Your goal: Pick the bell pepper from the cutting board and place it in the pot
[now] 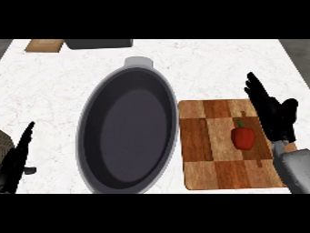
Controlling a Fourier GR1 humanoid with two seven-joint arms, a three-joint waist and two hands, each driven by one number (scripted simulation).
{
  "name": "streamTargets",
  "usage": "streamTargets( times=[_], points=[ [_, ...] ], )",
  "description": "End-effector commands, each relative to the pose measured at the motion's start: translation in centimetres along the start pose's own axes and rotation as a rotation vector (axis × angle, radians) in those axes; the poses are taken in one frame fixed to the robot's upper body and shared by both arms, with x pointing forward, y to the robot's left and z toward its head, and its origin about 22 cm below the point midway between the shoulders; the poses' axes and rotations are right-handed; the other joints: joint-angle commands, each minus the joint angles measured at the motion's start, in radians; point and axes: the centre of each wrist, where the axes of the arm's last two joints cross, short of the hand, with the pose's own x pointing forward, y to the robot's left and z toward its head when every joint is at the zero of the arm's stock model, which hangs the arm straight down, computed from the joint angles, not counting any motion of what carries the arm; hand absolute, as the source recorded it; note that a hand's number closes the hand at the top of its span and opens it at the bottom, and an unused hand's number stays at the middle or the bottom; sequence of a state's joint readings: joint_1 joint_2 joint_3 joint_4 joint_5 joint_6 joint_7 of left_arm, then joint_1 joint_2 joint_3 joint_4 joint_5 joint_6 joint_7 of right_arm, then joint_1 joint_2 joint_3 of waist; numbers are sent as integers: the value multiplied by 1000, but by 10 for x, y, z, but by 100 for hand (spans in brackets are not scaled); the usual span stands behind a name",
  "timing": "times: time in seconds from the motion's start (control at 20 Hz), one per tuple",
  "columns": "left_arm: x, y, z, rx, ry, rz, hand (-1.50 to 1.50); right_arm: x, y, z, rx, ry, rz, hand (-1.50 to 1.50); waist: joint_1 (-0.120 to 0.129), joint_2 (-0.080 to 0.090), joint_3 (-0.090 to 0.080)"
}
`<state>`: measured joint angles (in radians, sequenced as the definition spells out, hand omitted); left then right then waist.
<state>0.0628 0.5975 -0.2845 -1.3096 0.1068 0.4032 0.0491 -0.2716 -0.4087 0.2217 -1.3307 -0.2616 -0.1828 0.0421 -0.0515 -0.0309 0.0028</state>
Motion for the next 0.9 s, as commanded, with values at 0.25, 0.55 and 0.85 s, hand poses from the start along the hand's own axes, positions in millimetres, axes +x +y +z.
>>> streamTargets(
  times=[0.25,0.55,0.85],
  points=[
    [22,34,8,51,-171,188,0,-61,-89,66,-697,377,-28,150,-40,9,-3],
    [22,32,10,27,-129,219,0,-75,-85,108,-853,68,630,-150,-34,11,-10],
    [46,20,3,1,-148,214,0,-41,-52,156,-823,134,596,-150,11,25,-10]
  ],
)
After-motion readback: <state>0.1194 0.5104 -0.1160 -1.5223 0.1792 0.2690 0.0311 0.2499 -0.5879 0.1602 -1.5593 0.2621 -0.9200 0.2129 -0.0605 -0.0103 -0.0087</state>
